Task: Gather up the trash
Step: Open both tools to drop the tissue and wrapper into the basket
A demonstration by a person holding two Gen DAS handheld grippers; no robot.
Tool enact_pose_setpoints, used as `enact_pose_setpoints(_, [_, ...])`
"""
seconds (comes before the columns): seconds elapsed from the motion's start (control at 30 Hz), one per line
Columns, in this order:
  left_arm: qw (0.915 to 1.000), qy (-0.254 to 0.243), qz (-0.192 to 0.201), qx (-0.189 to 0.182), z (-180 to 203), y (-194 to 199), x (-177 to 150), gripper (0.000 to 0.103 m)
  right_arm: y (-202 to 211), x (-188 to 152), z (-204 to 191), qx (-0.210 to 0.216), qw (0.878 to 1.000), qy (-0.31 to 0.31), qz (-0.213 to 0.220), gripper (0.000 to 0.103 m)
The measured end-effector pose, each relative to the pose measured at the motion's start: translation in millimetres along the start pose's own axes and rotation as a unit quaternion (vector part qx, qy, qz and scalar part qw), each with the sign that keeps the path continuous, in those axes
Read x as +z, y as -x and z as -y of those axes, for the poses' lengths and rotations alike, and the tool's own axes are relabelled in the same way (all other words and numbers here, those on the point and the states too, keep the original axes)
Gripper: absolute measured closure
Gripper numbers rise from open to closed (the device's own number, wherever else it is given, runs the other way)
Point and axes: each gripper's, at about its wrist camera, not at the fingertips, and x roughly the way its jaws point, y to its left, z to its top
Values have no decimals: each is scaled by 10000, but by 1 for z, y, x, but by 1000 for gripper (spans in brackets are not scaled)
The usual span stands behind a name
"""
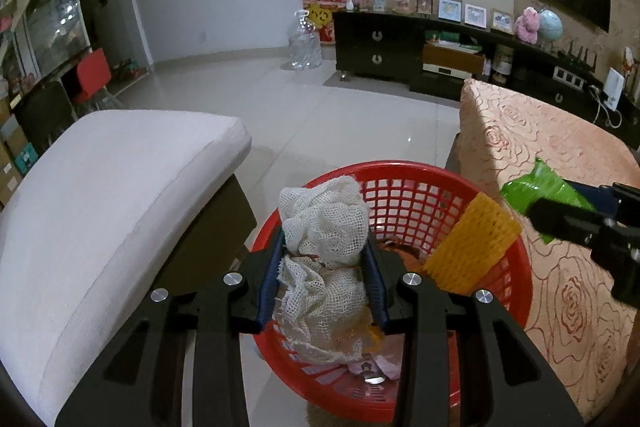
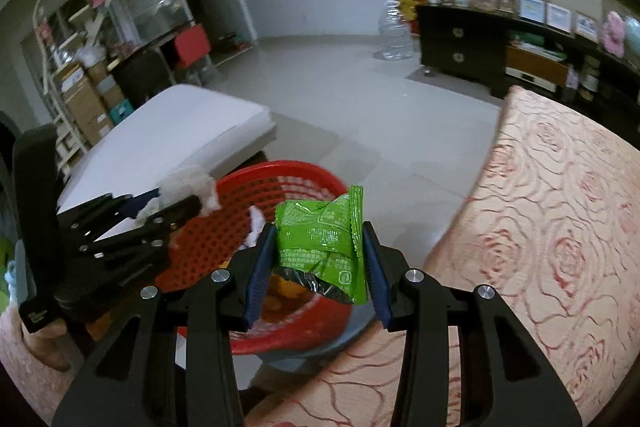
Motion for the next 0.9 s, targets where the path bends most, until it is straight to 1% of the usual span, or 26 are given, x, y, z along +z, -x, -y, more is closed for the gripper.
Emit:
enact_pose_setpoints(0.1, [10000, 53, -56, -21, -4, -3, -1, 64, -7, 0, -9, 86, 9999, 119, -65, 59])
enact_pose_setpoints(0.13, [9999, 78, -61, -30, -6, -3, -1, 61, -10, 0, -11, 145, 9998, 100, -97, 54])
enact_pose_setpoints(0.17, [9999, 106, -55, -46, -7, -3, -1, 55, -11, 0, -12, 213, 9997, 51, -103, 49])
enact_pose_setpoints(0.2, [9999, 136, -33, -61, -9, -3, -2, 52, -11, -1, -11, 265, 9996, 1, -84, 39])
enact_pose_setpoints(0.23, [9999, 155, -3, -52, -10, -2, -2, 45, -11, -1, -10, 300, 9995, -33, -65, 33])
enact_pose_setpoints(0.27, [9998, 167, 50, -22, -10, 0, -1, 40, -11, 0, -10, 331, 9994, -56, -49, 31])
enact_pose_setpoints(0.3, [9998, 170, 84, -13, -12, 0, -1, 39, -11, 0, -10, 344, 9994, -67, -49, 29])
enact_pose_setpoints(0.47, [9994, 260, 215, -80, -15, 6, 3, 23, -8, -2, -5, 368, 9991, -190, 1, 21])
enact_pose_setpoints(0.57, [9988, 360, 324, -45, -18, 11, 6, 18, -3, -4, 1, 363, 9988, -334, 60, 18])
enact_pose_setpoints(0.63, [9984, 407, 383, 11, -20, 15, 6, 16, 3, -4, 4, 319, 9987, -362, 136, 17])
enact_pose_setpoints(0.73, [9978, 433, 493, 116, -19, 21, 8, 14, 14, -6, 6, 115, 9990, -303, 317, 14])
enact_pose_setpoints(0.8, [9973, 424, 582, 142, -19, 27, 8, 14, 25, -7, 2, -69, 9985, -196, 515, 12])
enact_pose_setpoints(0.9, [9964, 403, 723, 163, -16, 36, 8, 13, 34, -10, -3, -303, 9972, -50, 686, 9])
